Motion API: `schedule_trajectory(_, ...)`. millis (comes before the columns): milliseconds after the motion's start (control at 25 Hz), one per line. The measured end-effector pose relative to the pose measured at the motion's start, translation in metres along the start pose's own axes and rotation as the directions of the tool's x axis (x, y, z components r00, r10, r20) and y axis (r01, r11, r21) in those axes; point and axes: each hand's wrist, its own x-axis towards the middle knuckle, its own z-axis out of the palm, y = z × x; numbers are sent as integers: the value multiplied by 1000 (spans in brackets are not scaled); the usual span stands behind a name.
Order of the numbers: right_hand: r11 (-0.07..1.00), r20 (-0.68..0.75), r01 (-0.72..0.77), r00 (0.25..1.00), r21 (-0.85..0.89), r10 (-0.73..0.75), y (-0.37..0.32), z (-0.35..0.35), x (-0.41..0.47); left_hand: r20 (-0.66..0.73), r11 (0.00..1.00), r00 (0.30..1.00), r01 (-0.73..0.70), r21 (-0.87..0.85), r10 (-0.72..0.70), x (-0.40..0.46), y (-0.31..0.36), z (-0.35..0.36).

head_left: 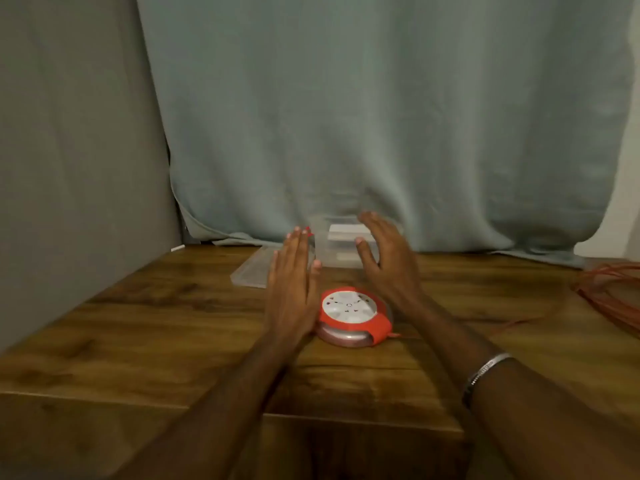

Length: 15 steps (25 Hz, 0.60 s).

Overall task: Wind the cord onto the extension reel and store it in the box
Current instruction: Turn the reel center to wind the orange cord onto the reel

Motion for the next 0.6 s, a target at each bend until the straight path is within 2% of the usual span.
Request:
schedule_trajectory(80,998,210,-56,976,24,50,14,11,-8,133,996,988,86,-28,-82,-11,-6,18)
schedule_trajectory(120,994,342,-105,936,41,85,19,14,-14,209,993,972,116,-16,-110,-15,-10,25)
schedule_trajectory(160,978,495,-193,859,76,131,24,14,-20,289,990,948,143,-15,-132,-19,-15,31)
schedule_trajectory(240,925,674,-345,723,159,153,29,6,-17,364,989,921,144,7,-137,-16,-20,31)
schedule_trajectory(320,893,762,-407,635,191,127,38,-2,-9,364,986,917,162,35,-163,-13,-24,30)
schedule_trajectory(400,913,824,-364,564,184,58,45,-4,-7,350,977,912,191,93,-212,-15,-22,30)
schedule_trajectory(480,930,831,-324,555,174,37,48,-3,-5,354,966,899,237,100,-257,-14,-20,32)
schedule_trajectory(600,938,803,-294,596,181,32,51,-3,-2,373,967,892,243,82,-256,-11,-22,34)
